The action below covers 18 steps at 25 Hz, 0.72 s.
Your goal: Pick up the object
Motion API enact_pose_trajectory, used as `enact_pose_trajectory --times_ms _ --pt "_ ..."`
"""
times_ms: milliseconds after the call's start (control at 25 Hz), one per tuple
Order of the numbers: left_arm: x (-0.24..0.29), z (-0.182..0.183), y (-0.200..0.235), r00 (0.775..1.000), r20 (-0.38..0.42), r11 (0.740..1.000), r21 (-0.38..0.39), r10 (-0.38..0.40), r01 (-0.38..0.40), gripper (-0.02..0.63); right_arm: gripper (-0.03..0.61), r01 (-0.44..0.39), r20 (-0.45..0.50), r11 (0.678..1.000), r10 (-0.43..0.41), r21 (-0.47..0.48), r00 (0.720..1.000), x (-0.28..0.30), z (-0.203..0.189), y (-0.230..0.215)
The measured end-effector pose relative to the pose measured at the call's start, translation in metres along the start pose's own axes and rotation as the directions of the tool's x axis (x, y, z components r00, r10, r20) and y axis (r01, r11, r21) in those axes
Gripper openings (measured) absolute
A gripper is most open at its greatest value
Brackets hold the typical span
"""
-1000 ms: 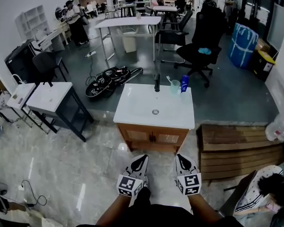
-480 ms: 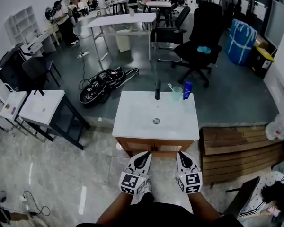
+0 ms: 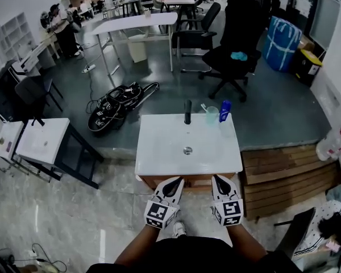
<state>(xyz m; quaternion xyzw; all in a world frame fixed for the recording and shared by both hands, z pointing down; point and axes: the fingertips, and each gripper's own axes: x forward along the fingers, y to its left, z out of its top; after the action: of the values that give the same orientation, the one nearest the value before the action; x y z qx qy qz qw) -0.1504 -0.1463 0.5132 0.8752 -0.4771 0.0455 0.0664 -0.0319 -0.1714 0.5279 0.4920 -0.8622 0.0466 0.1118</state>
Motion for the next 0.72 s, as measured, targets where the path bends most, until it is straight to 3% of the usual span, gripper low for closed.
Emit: enact_pose_trajectory --times_ms 200,480,720 --pt "0.011 0.002 0.018 1.0 0.011 1.0 -0.008 -0.021 0.021 0.018 0.018 0.043 0.069 0.999 -0.044 0.014 0.997 0.002 0.02 -0.009" --pt "0.029 0.0 0.028 0.999 0.002 0.998 -0.033 -0.049 0.05 0.018 0.018 0.027 0.081 0.999 -0.029 0.023 0.996 0.01 0.022 -0.02" --pt "0.042 0.014 0.033 0.998 0.043 0.996 -0.064 -0.055 0.058 0.018 0.018 0.022 0.071 0.999 -0.024 0.034 0.997 0.02 0.018 -0.036"
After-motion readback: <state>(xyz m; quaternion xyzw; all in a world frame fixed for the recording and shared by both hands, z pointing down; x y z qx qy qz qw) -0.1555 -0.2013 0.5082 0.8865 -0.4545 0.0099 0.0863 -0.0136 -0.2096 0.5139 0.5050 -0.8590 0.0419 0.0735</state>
